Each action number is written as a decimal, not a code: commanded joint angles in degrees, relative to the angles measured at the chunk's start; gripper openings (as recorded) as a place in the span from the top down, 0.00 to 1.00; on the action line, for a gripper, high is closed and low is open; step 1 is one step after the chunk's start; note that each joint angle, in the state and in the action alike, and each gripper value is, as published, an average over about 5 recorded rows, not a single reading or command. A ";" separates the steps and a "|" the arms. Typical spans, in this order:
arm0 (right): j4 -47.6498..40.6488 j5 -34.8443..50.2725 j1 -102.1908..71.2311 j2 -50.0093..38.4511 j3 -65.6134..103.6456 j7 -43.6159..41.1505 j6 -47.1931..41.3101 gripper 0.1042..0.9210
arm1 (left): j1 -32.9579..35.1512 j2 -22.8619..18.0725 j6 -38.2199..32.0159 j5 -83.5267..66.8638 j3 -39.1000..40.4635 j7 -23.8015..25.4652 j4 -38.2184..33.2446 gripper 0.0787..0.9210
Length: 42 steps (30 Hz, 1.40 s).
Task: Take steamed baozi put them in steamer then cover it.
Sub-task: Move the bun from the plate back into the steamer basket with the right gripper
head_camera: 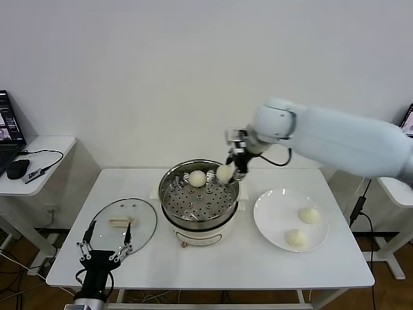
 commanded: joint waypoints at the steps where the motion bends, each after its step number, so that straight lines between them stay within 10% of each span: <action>1: -9.49 4.73 -4.45 15.98 -0.19 4.52 -4.21 0.40 | 0.00 -0.26 0.07 0.04 -0.32 0.00 -1.35 0.12; 28: -27.25 -1.08 -14.67 28.03 2.06 6.76 -3.34 0.40 | 0.11 -0.31 -0.41 0.08 -0.67 -0.07 -1.12 0.12; 42: -15.14 -1.81 -3.80 17.20 0.24 -3.18 -0.88 0.12 | -0.03 -0.54 -0.27 0.20 -0.21 -0.03 -1.40 0.12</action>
